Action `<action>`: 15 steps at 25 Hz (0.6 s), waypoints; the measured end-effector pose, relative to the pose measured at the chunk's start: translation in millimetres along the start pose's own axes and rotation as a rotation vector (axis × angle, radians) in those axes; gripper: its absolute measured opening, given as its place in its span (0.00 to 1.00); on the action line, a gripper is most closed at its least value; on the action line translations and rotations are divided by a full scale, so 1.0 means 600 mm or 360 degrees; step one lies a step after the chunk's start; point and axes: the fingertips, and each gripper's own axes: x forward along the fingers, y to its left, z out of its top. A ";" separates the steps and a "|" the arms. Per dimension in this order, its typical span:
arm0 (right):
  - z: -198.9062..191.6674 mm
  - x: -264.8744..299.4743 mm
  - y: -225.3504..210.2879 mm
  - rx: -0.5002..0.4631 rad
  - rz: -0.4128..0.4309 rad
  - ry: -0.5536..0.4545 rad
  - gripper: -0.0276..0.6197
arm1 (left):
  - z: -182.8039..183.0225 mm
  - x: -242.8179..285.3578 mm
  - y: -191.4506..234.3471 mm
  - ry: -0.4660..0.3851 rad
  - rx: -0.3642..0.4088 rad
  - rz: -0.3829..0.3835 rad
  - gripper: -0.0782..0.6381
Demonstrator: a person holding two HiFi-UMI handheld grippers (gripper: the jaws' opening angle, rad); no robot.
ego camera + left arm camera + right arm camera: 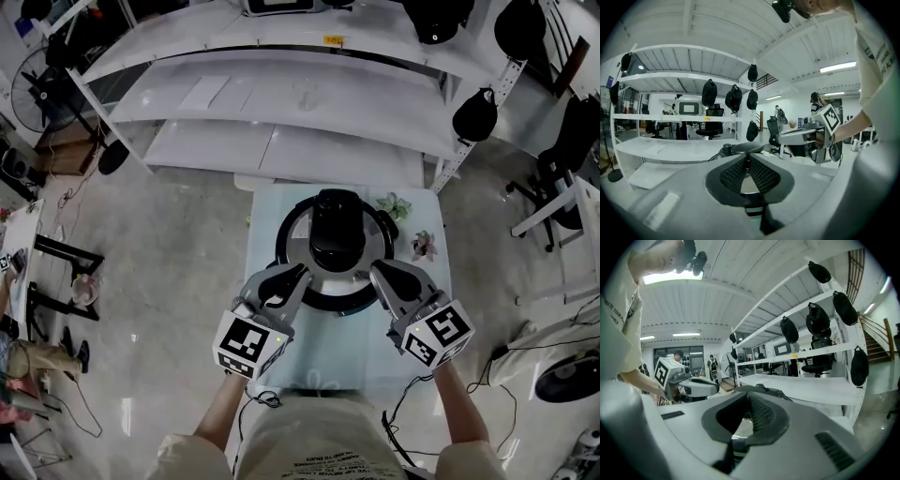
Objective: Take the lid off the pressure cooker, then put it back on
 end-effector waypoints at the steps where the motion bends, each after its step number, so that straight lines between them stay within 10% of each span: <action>1: 0.002 -0.003 0.001 0.0001 -0.0012 -0.0009 0.06 | 0.001 -0.005 -0.002 -0.0007 0.0000 0.0019 0.16; 15: 0.023 -0.070 -0.012 -0.0002 -0.0160 -0.0107 0.05 | 0.023 -0.065 -0.016 -0.0067 -0.0067 0.0296 0.14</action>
